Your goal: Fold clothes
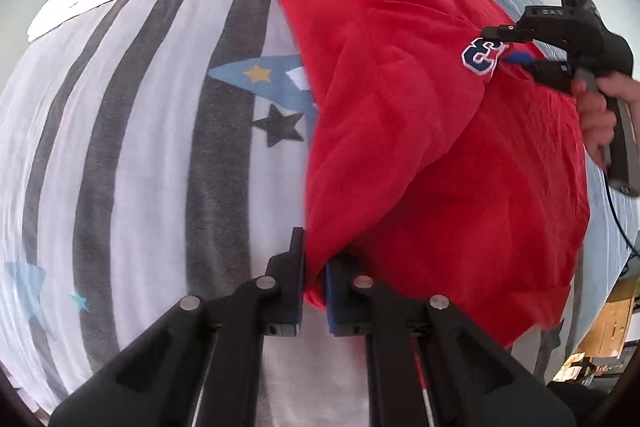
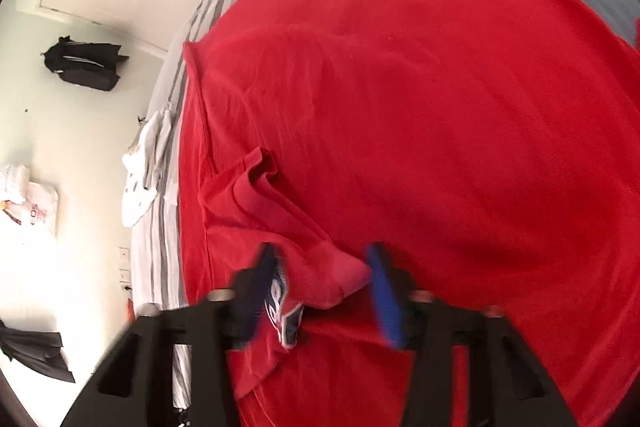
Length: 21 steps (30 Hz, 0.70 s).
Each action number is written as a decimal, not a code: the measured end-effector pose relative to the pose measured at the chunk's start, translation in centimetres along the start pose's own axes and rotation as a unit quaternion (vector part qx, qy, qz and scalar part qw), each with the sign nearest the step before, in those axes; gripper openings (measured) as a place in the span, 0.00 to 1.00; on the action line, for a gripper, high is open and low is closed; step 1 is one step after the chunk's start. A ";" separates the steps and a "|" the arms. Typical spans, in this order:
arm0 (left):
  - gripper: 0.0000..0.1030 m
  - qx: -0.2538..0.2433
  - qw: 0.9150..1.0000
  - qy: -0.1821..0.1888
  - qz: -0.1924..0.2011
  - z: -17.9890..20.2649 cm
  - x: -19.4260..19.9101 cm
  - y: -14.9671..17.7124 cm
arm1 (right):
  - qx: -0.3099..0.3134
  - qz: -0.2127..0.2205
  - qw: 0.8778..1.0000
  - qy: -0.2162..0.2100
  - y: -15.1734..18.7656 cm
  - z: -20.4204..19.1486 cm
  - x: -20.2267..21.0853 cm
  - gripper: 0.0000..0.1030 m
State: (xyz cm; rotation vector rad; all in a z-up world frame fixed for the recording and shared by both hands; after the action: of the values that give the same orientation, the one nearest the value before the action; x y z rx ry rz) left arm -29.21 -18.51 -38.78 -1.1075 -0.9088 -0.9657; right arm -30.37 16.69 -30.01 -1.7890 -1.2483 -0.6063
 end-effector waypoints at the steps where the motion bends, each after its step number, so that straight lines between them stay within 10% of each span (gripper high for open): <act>1: 0.06 -0.007 1.000 -0.004 0.000 -0.1 0.2 0.2 | 0.016 0.009 1.000 0.002 -0.4 -0.5 0.3 0.17; 6: 0.06 -0.011 1.000 -0.008 -0.022 -0.7 0.0 1.6 | 0.096 0.059 0.994 0.007 -2.0 -3.1 3.1 0.06; 13: 0.12 0.006 0.999 -0.002 -0.048 -0.4 -0.7 1.9 | 0.112 -0.044 0.991 0.060 1.5 -0.6 -0.2 0.07; 21: 0.21 0.018 0.998 0.009 -0.056 -0.3 -0.5 2.4 | 0.127 0.002 0.989 0.074 -4.0 -2.9 -0.4 0.46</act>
State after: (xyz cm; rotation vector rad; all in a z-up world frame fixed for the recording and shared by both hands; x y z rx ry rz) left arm -27.09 -18.31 -39.95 -1.0239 -0.9794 -1.0455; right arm -33.95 14.57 -27.38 -1.5081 -1.1642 -0.5400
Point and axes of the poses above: each gripper's, at about its wrist camera, not at the fingertips, and x roughly against the way its jaws point, z to its right, y to its underside, the point moved 6 cm from there along -x, roughly the way its jaws point, and after that the axes turned 15 degrees about x, right-handed, at the moved point
